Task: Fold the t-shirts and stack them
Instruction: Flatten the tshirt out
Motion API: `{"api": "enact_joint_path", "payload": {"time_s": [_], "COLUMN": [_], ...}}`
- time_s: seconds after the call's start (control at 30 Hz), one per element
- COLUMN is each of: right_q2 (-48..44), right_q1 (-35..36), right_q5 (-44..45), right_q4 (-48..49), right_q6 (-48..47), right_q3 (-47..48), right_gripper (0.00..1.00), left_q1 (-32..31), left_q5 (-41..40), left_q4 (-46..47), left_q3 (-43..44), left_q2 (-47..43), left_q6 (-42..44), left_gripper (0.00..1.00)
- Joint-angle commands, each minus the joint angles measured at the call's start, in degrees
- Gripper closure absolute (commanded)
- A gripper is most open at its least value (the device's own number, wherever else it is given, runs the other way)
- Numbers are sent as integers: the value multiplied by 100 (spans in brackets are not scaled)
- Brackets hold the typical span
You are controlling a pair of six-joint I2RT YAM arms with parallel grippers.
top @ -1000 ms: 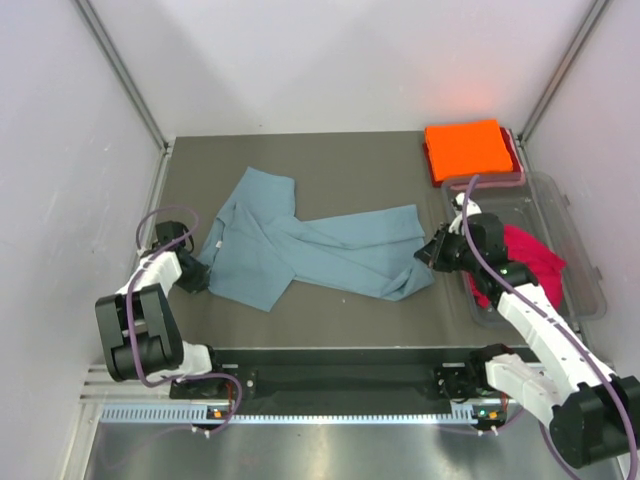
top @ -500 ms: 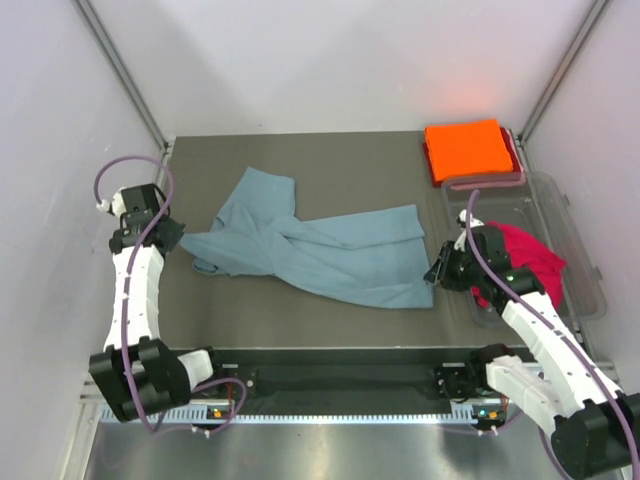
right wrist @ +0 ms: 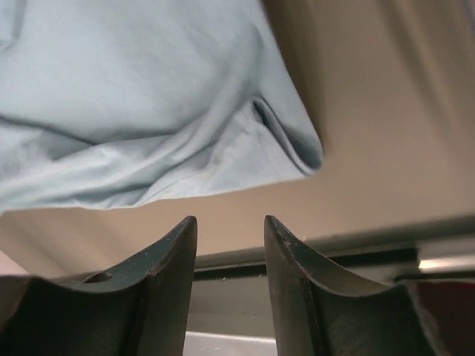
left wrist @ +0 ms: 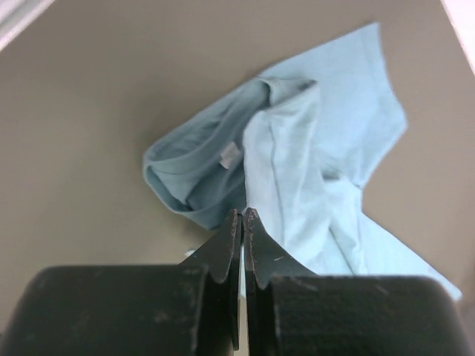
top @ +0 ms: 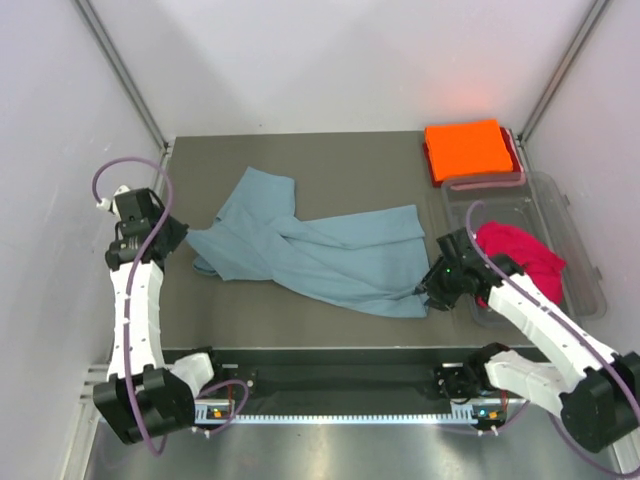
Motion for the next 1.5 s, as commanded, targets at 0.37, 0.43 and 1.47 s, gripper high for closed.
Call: {"api": "enact_joint_path", "payload": {"time_s": [0.37, 0.43, 1.47], "right_q2": [2505, 2716, 3500], "right_q1": [260, 251, 601], "right_q5": [-175, -272, 851], "right_q4": [-965, -921, -1770], "right_q6": [2742, 2812, 4049], "right_q3": [1189, 1250, 2084], "right_gripper": [70, 69, 72], "left_q1": [-28, -28, -37], "left_q5": [1327, 1389, 1547], "left_q4": [1017, 1000, 1466], "left_q3": [-936, -927, -1006], "left_q2": [-632, -641, -659], "left_q6": [-195, -168, -344], "left_gripper": [100, 100, 100]}}
